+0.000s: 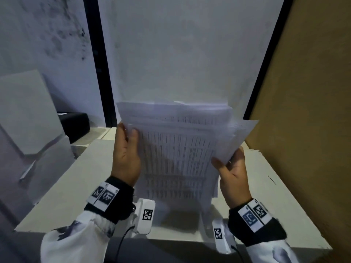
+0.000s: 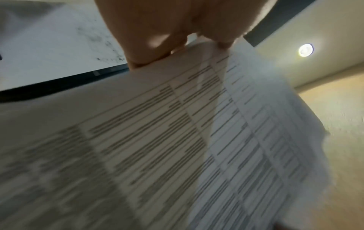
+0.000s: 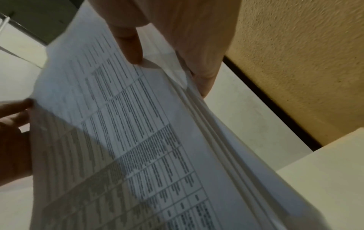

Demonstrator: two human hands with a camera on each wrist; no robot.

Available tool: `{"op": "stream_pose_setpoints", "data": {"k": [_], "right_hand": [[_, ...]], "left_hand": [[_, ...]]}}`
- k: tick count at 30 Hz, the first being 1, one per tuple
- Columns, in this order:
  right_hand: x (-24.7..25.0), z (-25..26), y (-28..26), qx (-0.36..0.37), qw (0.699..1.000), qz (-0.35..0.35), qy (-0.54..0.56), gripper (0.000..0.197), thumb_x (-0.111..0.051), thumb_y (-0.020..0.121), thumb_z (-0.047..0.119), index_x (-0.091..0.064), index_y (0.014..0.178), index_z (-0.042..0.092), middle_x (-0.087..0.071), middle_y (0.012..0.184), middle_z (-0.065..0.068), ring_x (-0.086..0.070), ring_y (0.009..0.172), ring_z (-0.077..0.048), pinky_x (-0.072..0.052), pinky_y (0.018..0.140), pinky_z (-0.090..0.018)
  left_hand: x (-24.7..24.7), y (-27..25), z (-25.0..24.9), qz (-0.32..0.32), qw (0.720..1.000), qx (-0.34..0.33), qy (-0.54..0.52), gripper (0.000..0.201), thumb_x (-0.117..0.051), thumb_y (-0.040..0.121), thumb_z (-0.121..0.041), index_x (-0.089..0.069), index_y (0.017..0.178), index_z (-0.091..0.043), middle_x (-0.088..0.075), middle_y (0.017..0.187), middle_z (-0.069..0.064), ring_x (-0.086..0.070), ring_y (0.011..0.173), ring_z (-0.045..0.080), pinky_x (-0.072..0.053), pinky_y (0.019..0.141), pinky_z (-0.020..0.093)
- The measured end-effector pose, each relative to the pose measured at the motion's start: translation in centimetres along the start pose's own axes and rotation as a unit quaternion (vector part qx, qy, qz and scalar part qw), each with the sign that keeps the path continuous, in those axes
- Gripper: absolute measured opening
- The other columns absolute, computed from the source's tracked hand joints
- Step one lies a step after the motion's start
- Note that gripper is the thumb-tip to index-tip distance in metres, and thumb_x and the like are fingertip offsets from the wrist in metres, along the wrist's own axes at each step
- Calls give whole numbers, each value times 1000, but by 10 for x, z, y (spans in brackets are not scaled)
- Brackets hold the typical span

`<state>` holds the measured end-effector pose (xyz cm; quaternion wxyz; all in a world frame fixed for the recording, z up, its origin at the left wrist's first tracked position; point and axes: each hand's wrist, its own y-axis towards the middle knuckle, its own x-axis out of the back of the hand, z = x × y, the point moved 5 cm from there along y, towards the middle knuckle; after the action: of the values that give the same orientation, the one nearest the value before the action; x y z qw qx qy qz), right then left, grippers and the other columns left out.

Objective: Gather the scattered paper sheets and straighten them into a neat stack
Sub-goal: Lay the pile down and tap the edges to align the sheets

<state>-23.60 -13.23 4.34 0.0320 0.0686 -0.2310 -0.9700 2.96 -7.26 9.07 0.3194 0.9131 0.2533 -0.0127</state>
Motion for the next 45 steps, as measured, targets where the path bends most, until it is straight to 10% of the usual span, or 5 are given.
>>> {"op": "stream_pose_setpoints", "data": {"k": [8,16,26,36,45], "right_hand": [[-5,5,10,-9,999,0,37,42,-65,92,2,-54,130,14,-69,123,-5,-69,114,-21,-59,82,-23],[-9,-2,5,-34,998,24,50,57,-74,84,3,-50,130,25,-73,121,-2,-72,111,-15,-61,80,-25],[-17,0,7,-26,998,30,49,37,-59,92,28,-49,128,29,-70,118,-1,-72,106,-14,-62,79,-28],[-17,52,35,53,995,-37,81,23,-48,96,39,-61,109,25,-72,101,9,-70,98,-21,-59,86,-48],[-9,60,49,85,992,-78,55,21,-46,107,15,-67,111,14,-76,97,11,-71,93,-7,-59,77,-21]], "left_hand": [[5,40,-24,-86,995,-46,5,19,-46,101,-31,-63,93,-30,-61,90,-3,-57,87,13,-48,78,31],[-1,40,-46,-90,981,-127,114,16,-39,106,-14,-52,97,-12,-49,78,-10,-50,70,-11,-39,64,4],[5,33,-17,5,996,-57,74,45,-56,90,-55,-39,124,-31,-58,109,-14,-63,96,-2,-54,75,17],[8,18,14,21,991,5,135,87,-91,60,-28,-34,125,-38,-54,113,-22,-56,103,-9,-51,72,4],[7,17,17,42,992,-1,122,88,-87,69,-15,-31,136,-28,-55,114,-19,-58,97,-19,-52,72,6]]}}
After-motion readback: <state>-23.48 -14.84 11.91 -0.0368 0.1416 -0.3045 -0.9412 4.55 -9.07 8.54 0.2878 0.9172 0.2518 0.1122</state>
